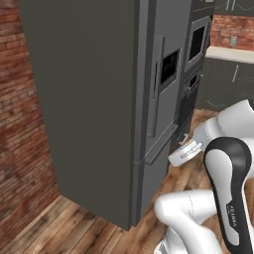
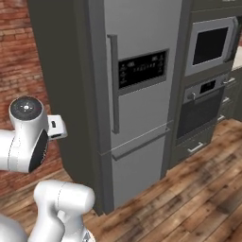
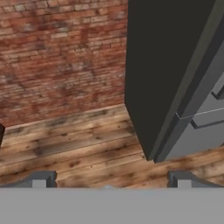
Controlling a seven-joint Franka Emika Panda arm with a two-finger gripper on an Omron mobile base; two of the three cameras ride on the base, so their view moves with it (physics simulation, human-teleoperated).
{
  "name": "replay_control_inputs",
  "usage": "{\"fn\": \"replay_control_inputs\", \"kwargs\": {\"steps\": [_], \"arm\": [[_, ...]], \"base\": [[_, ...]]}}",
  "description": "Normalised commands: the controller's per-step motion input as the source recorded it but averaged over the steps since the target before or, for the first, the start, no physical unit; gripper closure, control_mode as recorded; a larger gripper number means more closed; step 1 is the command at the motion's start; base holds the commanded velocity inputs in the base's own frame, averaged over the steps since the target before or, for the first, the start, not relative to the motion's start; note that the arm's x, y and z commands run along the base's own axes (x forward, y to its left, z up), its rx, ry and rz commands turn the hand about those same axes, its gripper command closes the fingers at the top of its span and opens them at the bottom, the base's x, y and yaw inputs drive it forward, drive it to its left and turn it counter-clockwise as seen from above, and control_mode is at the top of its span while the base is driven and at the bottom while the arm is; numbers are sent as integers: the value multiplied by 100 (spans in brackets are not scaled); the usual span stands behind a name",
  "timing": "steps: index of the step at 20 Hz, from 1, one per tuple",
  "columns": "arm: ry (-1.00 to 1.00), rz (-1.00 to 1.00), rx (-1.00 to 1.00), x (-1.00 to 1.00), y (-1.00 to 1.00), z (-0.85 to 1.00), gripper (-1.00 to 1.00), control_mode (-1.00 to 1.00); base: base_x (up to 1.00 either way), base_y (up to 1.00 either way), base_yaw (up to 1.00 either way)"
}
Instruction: Move the hot dog bun to the plate on the dining table and place the condiment next to that plate. Then navigate to the fridge and take the sausage and place it on the plate as well.
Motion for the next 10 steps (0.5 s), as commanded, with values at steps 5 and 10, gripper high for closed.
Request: {"fn": "replay_control_inputs", "kwargs": {"steps": [5, 10], "arm": [[0, 0, 0, 0, 0, 0, -100, 100], [0, 0, 0, 0, 0, 0, -100, 100]], "base": [[47, 14, 0], [60, 1, 0]]}}
